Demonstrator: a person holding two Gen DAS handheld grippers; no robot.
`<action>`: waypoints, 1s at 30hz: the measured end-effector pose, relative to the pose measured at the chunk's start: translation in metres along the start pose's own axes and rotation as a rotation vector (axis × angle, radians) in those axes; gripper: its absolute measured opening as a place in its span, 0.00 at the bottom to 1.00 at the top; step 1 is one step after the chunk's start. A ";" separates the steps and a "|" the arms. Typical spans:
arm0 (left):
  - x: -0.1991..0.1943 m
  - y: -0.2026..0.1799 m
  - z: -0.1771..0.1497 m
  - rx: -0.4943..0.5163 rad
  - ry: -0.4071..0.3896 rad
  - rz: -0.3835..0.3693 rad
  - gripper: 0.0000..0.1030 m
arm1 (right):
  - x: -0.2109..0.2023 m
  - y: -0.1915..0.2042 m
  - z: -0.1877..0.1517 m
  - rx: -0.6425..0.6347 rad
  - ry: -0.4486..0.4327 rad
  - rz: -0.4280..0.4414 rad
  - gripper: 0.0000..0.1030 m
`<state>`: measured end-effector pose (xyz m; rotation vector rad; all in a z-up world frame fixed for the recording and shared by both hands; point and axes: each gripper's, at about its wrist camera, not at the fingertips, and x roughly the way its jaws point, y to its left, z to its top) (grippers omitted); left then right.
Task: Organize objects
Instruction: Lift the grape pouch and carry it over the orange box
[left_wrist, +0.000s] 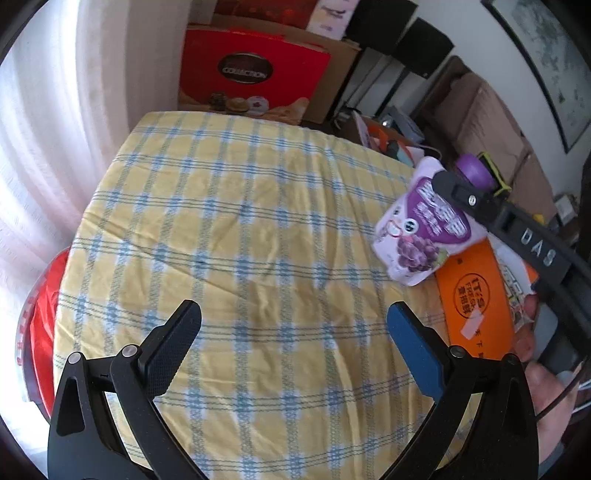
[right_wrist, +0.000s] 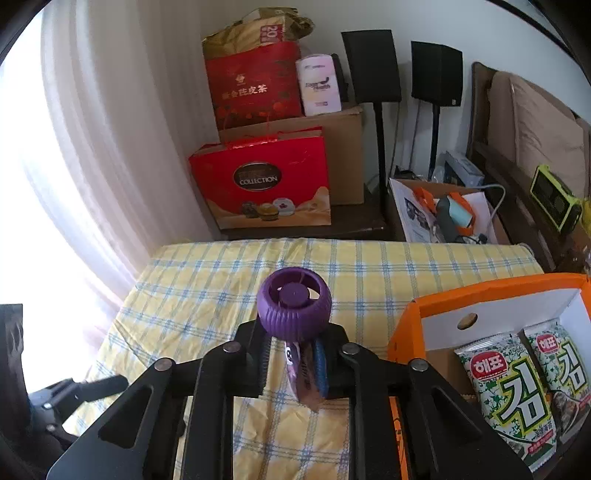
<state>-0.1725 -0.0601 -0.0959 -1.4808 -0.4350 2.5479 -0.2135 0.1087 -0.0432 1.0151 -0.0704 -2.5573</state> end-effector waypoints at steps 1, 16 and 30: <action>0.000 -0.003 0.000 0.009 -0.001 -0.008 0.98 | -0.004 -0.002 0.001 0.015 -0.009 0.013 0.13; -0.015 -0.066 0.002 0.138 -0.137 -0.048 0.98 | -0.065 0.012 0.008 0.020 -0.084 0.121 0.12; -0.046 -0.100 -0.004 0.243 -0.243 -0.133 0.59 | -0.117 0.015 0.008 0.029 -0.131 0.171 0.12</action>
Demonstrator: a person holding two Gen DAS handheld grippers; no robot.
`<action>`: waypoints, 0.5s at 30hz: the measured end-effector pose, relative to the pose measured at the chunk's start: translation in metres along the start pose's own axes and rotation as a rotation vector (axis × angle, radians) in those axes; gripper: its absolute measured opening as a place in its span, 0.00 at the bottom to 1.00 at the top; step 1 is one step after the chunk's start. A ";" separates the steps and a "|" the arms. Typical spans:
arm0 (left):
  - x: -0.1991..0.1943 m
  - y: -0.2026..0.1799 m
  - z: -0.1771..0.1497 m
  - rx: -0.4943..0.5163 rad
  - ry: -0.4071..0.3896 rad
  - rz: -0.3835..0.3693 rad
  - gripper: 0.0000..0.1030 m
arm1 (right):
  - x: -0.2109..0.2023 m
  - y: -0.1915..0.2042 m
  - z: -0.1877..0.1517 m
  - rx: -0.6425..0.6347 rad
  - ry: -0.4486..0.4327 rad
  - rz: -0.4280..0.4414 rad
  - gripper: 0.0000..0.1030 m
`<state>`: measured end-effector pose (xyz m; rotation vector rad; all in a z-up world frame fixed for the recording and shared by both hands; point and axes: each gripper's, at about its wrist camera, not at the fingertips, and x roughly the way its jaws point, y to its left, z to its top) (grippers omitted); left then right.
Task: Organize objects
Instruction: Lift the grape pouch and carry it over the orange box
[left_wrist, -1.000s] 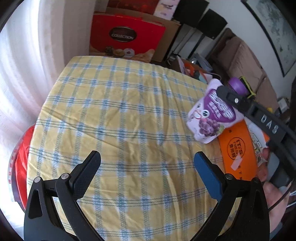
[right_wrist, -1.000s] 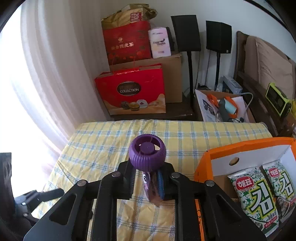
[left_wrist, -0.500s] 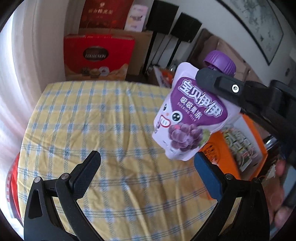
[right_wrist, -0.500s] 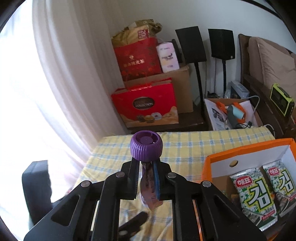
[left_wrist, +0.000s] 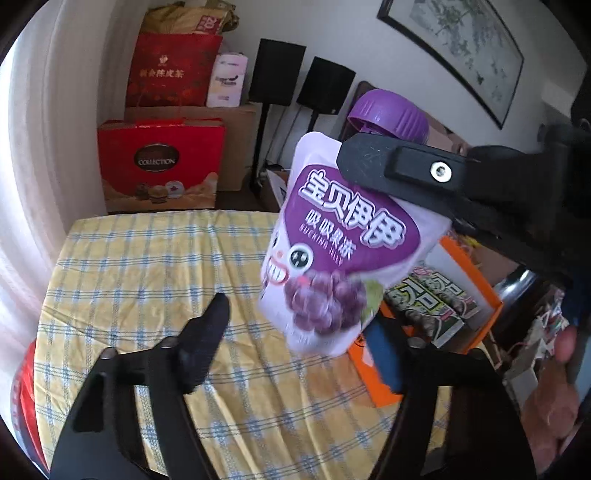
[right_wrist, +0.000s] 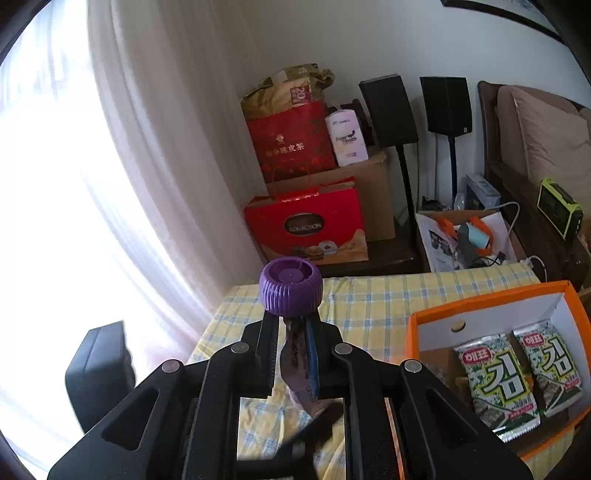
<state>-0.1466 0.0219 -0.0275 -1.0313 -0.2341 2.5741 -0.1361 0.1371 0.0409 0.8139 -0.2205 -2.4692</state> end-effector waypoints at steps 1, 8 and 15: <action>-0.001 -0.003 0.001 0.011 -0.006 -0.005 0.54 | -0.002 -0.001 0.000 0.006 0.001 0.003 0.12; -0.007 -0.017 -0.001 0.041 -0.015 -0.037 0.48 | -0.019 -0.010 0.001 0.037 -0.011 0.013 0.12; -0.002 -0.041 0.003 0.075 0.001 -0.074 0.48 | -0.040 -0.030 0.007 0.071 -0.001 0.019 0.13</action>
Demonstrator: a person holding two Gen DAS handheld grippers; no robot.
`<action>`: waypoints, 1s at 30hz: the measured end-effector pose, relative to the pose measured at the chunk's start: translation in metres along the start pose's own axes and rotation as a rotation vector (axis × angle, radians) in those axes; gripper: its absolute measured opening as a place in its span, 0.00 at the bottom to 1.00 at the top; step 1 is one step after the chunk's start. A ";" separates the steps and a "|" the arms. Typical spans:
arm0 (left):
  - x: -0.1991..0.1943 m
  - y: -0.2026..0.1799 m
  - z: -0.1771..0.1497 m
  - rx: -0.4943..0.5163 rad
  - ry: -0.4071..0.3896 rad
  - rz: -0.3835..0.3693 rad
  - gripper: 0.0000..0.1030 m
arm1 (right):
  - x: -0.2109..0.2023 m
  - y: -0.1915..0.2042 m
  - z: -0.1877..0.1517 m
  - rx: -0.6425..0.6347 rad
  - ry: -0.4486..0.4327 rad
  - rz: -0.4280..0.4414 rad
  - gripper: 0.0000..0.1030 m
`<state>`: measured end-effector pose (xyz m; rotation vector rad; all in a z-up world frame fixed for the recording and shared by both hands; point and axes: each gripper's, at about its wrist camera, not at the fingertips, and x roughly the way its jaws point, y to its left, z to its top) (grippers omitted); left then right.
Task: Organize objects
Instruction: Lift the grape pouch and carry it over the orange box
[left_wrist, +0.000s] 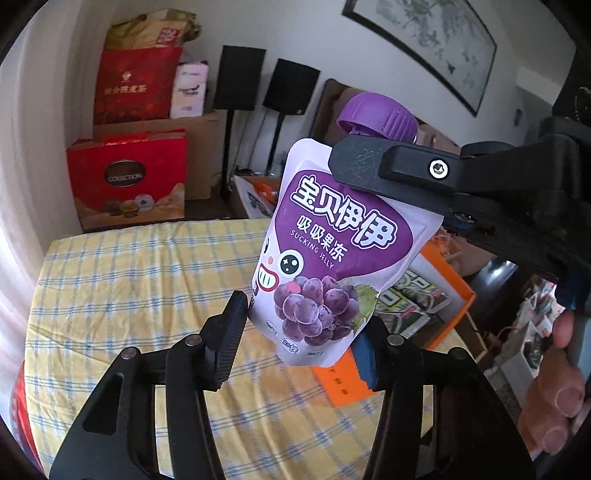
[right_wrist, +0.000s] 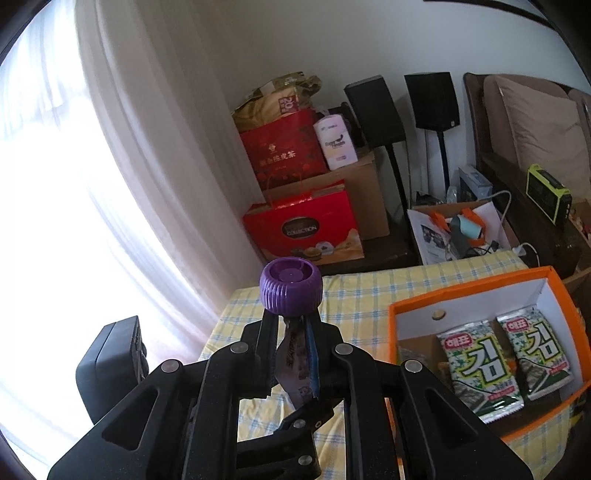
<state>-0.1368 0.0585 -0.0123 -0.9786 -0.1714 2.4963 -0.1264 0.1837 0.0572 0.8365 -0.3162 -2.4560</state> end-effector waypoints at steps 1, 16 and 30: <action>0.002 -0.005 0.001 0.004 0.004 -0.009 0.48 | -0.004 -0.006 0.002 0.010 0.005 0.005 0.13; 0.062 -0.073 0.005 0.056 0.130 -0.088 0.47 | -0.026 -0.094 0.014 0.126 0.043 -0.010 0.13; 0.081 -0.077 -0.016 0.058 0.213 -0.092 0.47 | 0.010 -0.139 0.008 0.228 0.173 0.038 0.14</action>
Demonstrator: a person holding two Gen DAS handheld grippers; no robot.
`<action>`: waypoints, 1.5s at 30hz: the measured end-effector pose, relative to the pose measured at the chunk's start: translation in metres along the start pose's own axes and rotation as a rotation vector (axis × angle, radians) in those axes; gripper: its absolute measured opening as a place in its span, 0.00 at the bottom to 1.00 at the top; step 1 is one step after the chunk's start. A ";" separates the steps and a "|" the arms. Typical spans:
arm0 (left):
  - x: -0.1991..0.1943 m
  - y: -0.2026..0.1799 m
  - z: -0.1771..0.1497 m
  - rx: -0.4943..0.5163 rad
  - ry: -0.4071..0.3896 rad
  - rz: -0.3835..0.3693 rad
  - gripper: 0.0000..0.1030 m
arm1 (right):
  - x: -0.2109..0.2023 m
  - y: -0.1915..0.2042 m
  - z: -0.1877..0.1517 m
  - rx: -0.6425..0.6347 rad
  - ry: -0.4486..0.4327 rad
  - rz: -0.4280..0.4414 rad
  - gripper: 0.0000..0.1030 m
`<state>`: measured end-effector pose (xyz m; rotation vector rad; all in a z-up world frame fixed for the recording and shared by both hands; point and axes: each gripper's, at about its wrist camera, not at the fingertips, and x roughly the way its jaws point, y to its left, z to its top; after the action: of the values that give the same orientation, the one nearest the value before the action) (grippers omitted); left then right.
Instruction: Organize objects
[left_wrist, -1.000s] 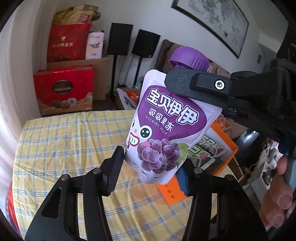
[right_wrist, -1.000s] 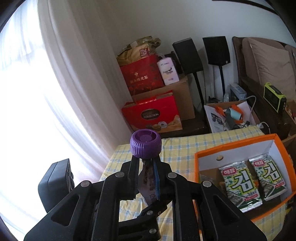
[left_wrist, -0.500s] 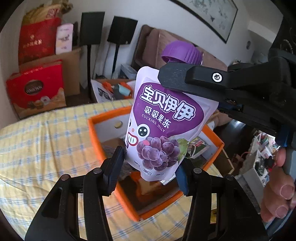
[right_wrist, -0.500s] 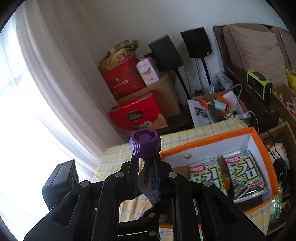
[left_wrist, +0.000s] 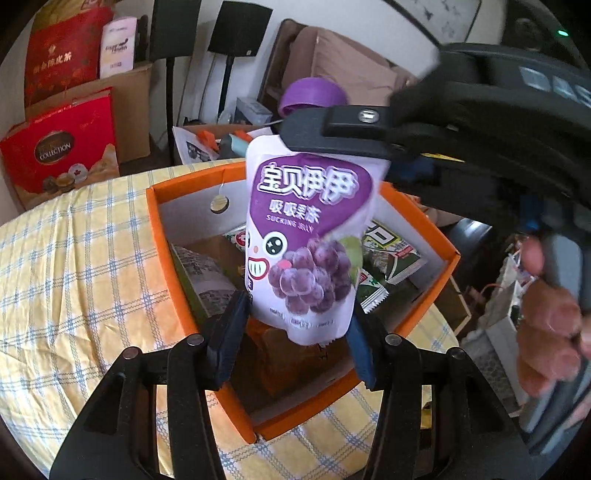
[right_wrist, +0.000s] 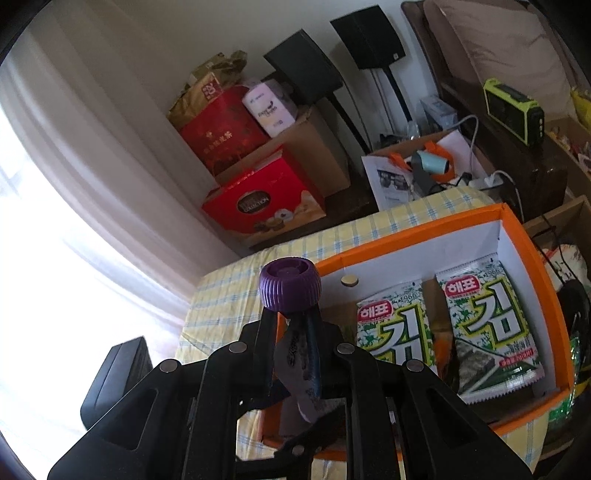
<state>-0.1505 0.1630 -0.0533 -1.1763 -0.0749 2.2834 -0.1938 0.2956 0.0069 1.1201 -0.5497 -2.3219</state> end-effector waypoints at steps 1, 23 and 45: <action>-0.001 0.001 0.000 -0.005 0.000 -0.007 0.47 | 0.005 -0.001 0.004 0.006 0.018 0.005 0.14; -0.036 0.035 0.003 -0.124 -0.018 -0.078 0.43 | 0.094 -0.024 0.010 -0.080 0.259 -0.253 0.31; -0.088 0.062 -0.014 -0.184 -0.040 0.107 0.85 | -0.018 0.027 -0.028 -0.223 0.010 -0.336 0.79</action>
<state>-0.1281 0.0633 -0.0157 -1.2532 -0.2483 2.4367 -0.1549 0.2816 0.0165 1.1883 -0.0964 -2.5794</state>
